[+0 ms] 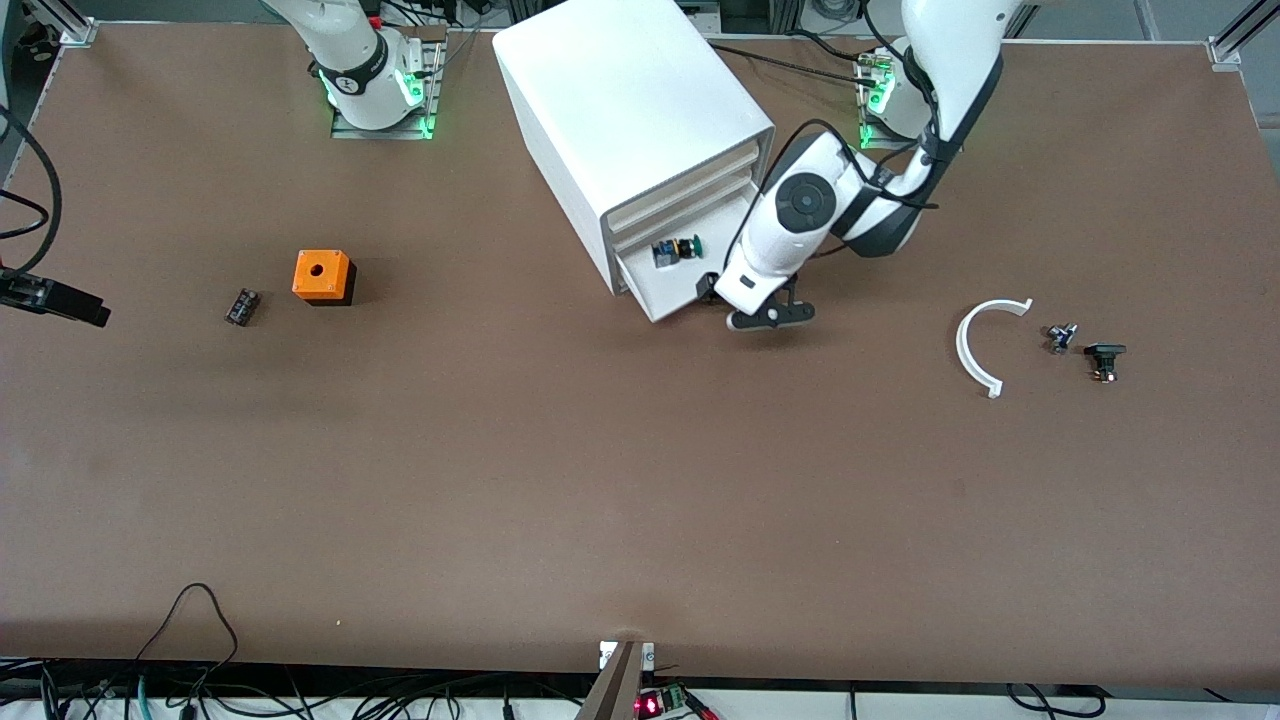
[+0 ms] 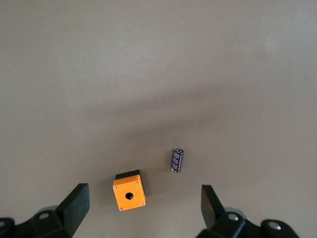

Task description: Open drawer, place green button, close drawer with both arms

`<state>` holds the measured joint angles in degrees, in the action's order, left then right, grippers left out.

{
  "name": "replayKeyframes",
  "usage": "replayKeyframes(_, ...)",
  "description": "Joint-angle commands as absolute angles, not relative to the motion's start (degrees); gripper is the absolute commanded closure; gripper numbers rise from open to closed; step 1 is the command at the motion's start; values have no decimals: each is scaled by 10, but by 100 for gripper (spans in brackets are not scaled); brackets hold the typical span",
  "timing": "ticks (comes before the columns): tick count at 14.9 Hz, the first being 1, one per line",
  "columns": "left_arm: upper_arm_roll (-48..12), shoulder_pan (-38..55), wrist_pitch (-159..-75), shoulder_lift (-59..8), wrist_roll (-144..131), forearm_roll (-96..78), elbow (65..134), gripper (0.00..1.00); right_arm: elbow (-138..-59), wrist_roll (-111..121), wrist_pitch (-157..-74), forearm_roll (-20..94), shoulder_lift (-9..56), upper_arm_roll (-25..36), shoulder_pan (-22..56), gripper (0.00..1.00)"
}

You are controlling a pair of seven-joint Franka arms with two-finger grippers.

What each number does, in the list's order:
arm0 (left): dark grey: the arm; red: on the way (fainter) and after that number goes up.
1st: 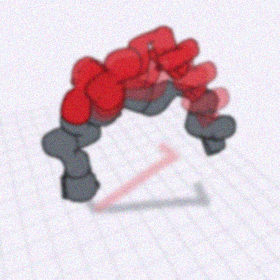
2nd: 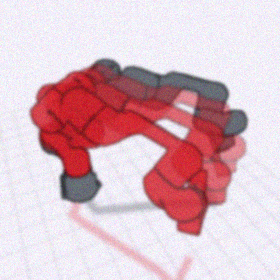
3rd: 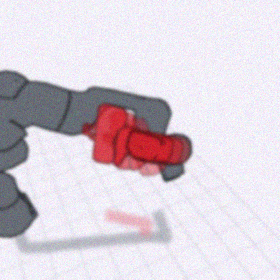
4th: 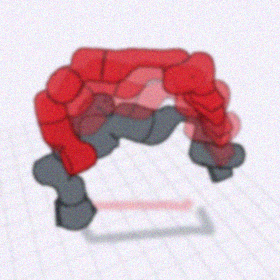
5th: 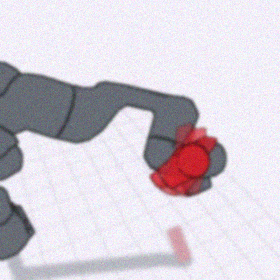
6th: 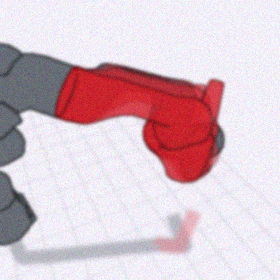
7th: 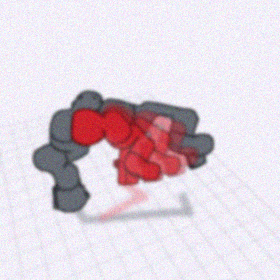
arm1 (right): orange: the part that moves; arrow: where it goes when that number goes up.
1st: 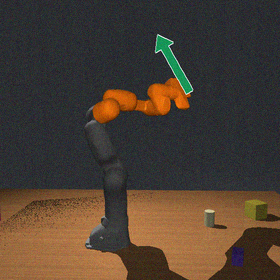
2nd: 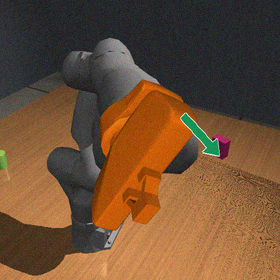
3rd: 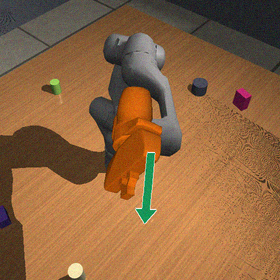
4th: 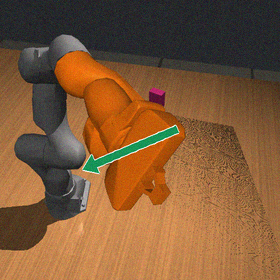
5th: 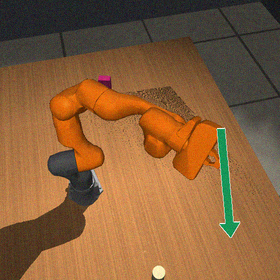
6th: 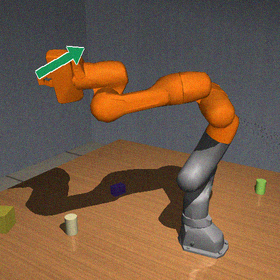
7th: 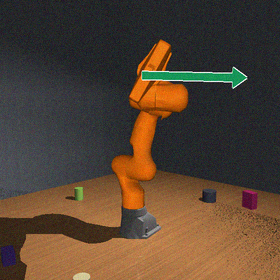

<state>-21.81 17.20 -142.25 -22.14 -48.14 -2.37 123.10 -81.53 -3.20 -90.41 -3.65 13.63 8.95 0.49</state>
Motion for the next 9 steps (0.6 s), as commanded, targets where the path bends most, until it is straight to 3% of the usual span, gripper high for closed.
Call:
replayKeyframes(1,-253,171,-1425,-196,-542,-34,1265,0,-901,-27,-925,-29,68,77,13,0)
replayKeyframes(4,-280,171,-1418,-186,-588,-34,1271,0,-1036,-17,-981,-31,-33,69,13,0)
replayKeyframes(9,-314,153,-1417,-171,-635,-32,1271,0,-1045,-16,-985,-29,-42,66,13,0)
